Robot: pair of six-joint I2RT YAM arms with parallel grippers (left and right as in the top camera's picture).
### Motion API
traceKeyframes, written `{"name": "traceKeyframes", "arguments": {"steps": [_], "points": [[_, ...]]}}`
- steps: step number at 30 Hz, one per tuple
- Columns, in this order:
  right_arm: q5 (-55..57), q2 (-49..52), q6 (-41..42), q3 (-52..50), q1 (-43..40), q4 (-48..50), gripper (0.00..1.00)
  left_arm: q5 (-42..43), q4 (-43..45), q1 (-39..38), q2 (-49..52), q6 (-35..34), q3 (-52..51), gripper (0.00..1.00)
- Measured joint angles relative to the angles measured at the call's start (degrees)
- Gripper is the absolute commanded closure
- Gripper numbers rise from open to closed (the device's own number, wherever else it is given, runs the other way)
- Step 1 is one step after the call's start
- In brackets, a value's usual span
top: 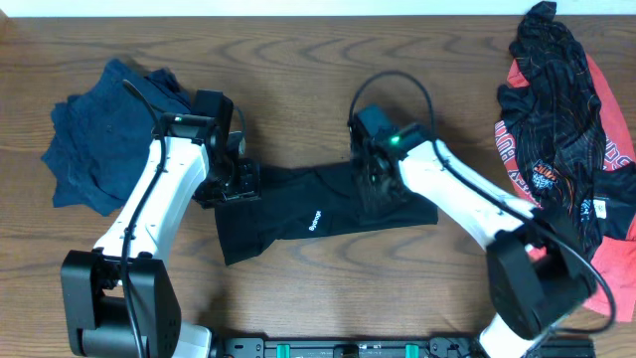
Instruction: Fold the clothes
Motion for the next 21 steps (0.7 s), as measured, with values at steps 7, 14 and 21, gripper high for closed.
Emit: {"name": "traceKeyframes", "arguments": {"steps": [7, 14, 21], "points": [[4.55, -0.79, 0.85, 1.55, -2.82, 3.69, 0.73, 0.0, 0.0, 0.0, 0.0, 0.0, 0.0, 0.37], [3.5, 4.44, 1.73, 1.55, -3.26, 9.2, 0.74, 0.0, 0.0, 0.0, 0.0, 0.0, 0.0, 0.37], [-2.64, 9.84, 2.1, 1.55, -1.95, 9.99, 0.73, 0.0, 0.0, 0.0, 0.0, 0.0, 0.0, 0.37]]}}
